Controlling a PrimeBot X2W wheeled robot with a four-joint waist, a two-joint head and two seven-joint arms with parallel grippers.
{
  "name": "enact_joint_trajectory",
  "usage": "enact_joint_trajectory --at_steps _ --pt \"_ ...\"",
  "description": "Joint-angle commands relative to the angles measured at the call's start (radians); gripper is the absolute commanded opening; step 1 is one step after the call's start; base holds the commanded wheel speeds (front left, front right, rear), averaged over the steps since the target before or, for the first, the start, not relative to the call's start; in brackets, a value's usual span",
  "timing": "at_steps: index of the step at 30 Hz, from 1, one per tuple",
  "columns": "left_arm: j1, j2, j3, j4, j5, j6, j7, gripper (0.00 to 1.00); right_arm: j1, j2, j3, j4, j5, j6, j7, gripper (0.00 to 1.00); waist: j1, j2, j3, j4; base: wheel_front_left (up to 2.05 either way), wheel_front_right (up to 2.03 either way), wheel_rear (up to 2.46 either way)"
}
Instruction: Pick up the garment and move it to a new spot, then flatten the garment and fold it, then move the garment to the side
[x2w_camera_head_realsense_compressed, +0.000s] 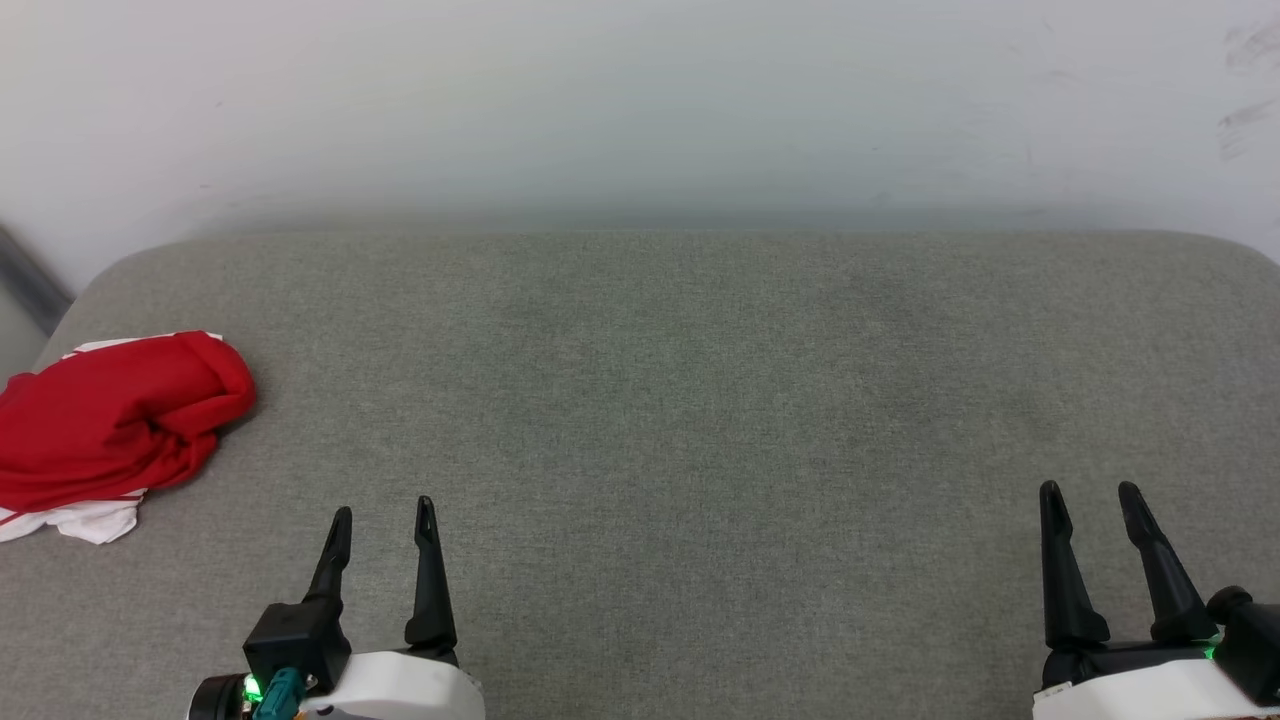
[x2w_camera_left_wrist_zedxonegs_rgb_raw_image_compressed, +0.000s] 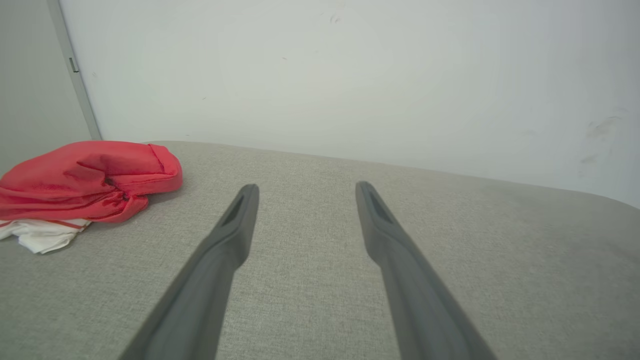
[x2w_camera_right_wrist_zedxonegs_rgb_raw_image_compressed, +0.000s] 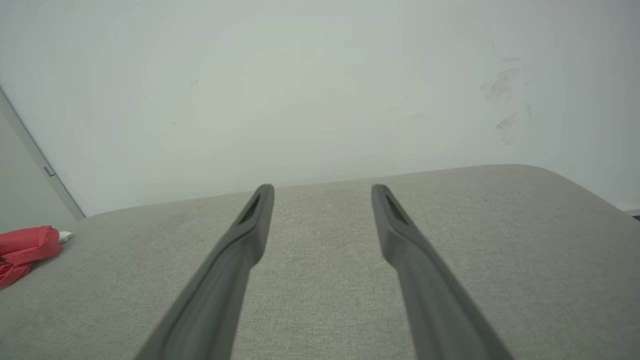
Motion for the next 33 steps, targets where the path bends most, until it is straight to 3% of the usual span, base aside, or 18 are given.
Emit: enact_joint_trajectory --at_steps 1,22,33 --pt "0.007 0.001 -0.002 -0.007 0.016 -0.001 -0.006 1.0 0.009 0.001 0.001 -0.01 -0.018 0.0 -0.009 1.0 0.0 0.0 0.0 0.0 0.0 0.0 0.0" --pt "0.026 -0.002 -0.01 -0.004 0.109 0.01 -0.045 1.0 0.035 0.001 0.007 -0.032 -0.115 0.0 -0.046 1.0 -0.0001 0.0 0.003 0.005 0.0 0.0 0.0" --pt "0.026 -0.002 -0.006 0.013 0.073 0.003 -0.043 1.0 0.04 0.001 0.006 -0.004 -0.065 0.0 -0.044 1.0 -0.0001 0.0 0.002 0.002 0.0 0.0 0.0"
